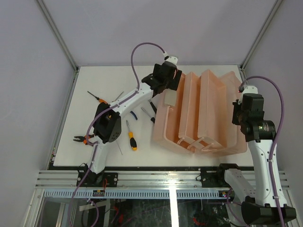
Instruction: Pack the tool kit
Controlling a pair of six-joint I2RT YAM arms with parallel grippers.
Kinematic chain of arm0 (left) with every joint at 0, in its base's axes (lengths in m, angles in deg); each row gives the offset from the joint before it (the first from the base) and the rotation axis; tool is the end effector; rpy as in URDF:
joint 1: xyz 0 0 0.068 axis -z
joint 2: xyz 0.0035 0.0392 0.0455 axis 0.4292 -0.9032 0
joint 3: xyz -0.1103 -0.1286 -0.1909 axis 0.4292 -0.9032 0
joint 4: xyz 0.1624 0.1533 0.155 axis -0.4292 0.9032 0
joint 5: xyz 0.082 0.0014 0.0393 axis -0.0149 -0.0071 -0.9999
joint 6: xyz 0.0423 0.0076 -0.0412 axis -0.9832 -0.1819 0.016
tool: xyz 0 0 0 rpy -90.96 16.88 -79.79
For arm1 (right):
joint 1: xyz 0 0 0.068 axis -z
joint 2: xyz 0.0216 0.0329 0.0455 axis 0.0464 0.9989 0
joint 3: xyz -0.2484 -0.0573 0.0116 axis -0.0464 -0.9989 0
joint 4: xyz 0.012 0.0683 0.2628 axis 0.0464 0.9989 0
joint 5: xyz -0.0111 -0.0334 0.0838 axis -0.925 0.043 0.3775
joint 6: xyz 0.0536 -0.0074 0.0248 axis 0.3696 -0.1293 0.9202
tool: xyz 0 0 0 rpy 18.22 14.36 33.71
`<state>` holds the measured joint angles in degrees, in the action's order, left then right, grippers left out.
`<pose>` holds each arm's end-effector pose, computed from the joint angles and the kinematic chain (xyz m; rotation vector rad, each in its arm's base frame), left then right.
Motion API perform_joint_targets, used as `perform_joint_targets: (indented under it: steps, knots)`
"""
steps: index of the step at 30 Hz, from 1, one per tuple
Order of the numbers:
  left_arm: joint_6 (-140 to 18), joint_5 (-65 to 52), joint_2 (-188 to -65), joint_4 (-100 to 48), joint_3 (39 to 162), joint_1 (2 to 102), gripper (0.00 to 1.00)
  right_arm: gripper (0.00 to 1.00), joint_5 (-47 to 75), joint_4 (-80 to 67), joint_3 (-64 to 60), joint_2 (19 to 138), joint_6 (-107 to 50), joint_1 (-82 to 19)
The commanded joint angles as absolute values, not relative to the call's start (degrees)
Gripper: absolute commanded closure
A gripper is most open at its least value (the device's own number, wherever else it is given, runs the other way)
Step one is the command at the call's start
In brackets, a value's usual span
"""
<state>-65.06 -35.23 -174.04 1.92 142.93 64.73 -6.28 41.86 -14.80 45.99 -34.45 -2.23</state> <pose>0.4052 -0.3124 0.2781 0.3801 2.0899 -0.1027 0.1870 -0.0110 0.3521 0.1507 2.1661 -0.2371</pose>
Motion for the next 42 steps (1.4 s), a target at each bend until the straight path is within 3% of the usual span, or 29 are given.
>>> perform_joint_targets:
  steps: [1, 8, 17, 26, 28, 30, 33, 42]
  knots:
    - [-65.4, -33.66, -174.9, 1.45, 138.15, 63.41, 0.11, 0.89, -7.66, 35.63, -12.37, 46.37, -34.55, -2.04]
    - [-63.39, -31.01, -174.21, -0.52, 135.09, 62.3, 0.12, 0.88, -7.57, 33.29, -14.02, 47.23, -34.38, -1.87]
    - [-61.01, -28.2, -174.73, -2.15, 134.41, 62.08, 0.12, 0.77, -5.09, 29.83, -15.12, 50.81, -36.46, 2.57]
    - [-59.78, -26.64, -175.88, -2.41, 134.89, 61.88, 0.12, 0.76, -3.44, 25.63, -12.42, 57.66, -37.52, 7.19]
    - [-59.5, -26.4, -176.21, -2.57, 135.01, 61.74, 0.12, 0.7, -2.19, 25.18, -11.4, 58.86, -36.78, 7.96]
    - [-59.29, -26.11, -176.45, -2.59, 135.23, 61.72, 0.12, 0.54, -0.47, 24.86, -10.08, 59.41, -35.73, 8.31]
    - [-59.17, -26.13, -176.63, -2.59, 135.58, 61.7, 0.12, 0.41, 2.88, 24.87, -7.61, 59.7, -35.29, 8.37]
    - [-59.49, -26.62, -175.32, -2.09, 137.37, 61.15, 0.11, 0.36, 15.57, 30.1, 3.29, 62.04, -32.16, 8.34]
